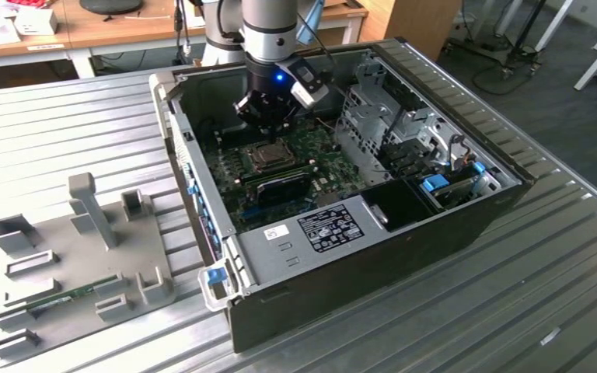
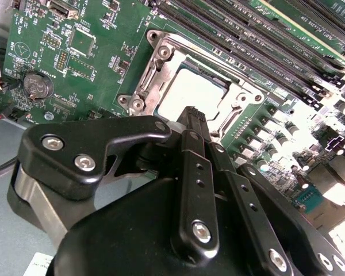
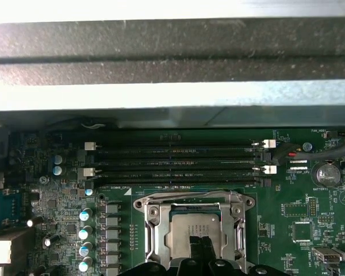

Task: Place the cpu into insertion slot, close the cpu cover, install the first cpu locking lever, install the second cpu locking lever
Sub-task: 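Install the second cpu locking lever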

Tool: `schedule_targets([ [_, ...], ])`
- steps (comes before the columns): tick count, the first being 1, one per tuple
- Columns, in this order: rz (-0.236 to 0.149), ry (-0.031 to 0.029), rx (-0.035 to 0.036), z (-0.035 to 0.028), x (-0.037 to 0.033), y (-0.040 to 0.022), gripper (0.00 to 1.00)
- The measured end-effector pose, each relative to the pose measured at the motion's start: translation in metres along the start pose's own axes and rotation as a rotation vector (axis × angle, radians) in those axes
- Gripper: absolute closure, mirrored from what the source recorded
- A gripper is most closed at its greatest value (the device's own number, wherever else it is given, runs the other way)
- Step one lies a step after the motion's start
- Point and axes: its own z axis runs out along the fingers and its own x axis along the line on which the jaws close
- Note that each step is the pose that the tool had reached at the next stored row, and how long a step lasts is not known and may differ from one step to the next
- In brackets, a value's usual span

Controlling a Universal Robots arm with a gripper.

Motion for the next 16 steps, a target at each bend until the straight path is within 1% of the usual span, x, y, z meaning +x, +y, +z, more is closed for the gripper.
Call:
schedule_targets([
  [3,0.000,0.0000,0.0001,-0.0001,0.0000,0.0000,0.90],
  [7,0.000,0.0001,0.0002,-0.0035,-0.0002,0.0000,0.90],
  [16,0.000,0.0000,0.0000,-0.0040,-0.0002,0.0000,0.90],
])
